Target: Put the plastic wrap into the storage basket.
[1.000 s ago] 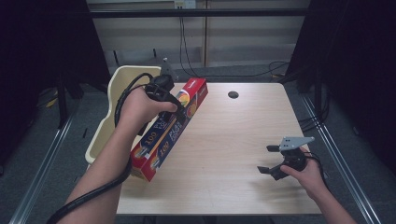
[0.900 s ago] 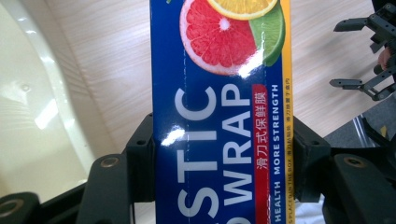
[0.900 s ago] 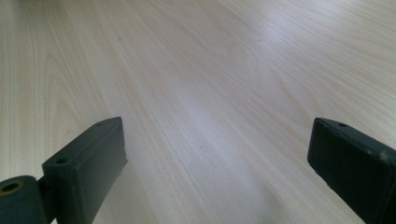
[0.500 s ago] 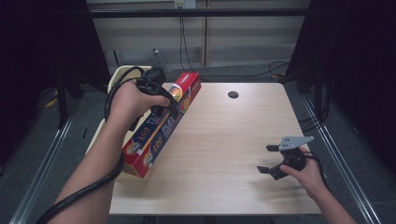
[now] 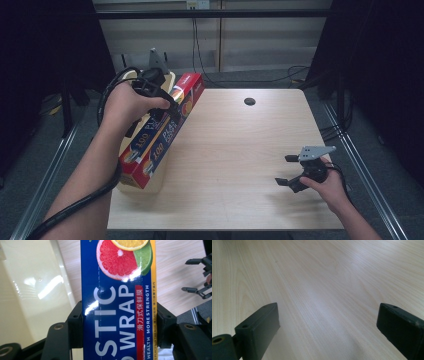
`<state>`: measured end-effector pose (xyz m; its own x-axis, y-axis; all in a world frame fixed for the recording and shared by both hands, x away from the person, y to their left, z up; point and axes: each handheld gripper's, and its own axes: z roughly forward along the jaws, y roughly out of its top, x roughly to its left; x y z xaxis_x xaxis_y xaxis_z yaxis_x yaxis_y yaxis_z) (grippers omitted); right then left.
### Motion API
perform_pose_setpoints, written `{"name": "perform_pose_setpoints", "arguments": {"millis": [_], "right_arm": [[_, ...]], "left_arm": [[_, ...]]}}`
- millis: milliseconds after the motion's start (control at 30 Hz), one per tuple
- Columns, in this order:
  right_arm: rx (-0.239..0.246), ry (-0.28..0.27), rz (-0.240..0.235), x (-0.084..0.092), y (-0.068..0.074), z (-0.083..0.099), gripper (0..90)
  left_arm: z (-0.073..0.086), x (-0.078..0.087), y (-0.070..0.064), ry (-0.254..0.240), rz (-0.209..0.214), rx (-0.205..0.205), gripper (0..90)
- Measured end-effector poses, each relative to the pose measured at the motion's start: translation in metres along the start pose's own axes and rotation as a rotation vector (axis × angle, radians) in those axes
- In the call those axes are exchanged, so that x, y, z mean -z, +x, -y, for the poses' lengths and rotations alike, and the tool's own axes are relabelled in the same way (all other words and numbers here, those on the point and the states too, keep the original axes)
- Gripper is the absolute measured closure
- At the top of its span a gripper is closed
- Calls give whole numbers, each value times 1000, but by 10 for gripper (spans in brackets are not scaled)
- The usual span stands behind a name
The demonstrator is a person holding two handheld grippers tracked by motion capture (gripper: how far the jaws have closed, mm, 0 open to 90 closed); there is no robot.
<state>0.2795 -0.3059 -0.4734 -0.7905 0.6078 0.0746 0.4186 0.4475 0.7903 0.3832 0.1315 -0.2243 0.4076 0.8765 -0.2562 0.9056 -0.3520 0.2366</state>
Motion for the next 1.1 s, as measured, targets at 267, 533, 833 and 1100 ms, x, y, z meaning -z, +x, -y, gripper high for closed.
{"name": "perform_pose_setpoints", "arguments": {"millis": [267, 533, 833, 1100], "right_arm": [[1, 0, 2, -1, 0, 0, 41], [1, 1, 3, -2, 1, 0, 42], [-1, -1, 5, -2, 1, 0, 41], [-3, -5, 6, -2, 1, -1, 41]], "left_arm": [[2, 9, 10, -8, -21, 28, 408], [4, 17, 19, -23, -47, 48, 408], [8, 23, 32, -39, -79, 82, 408], [13, 29, 38, -43, -111, 107, 408]]}}
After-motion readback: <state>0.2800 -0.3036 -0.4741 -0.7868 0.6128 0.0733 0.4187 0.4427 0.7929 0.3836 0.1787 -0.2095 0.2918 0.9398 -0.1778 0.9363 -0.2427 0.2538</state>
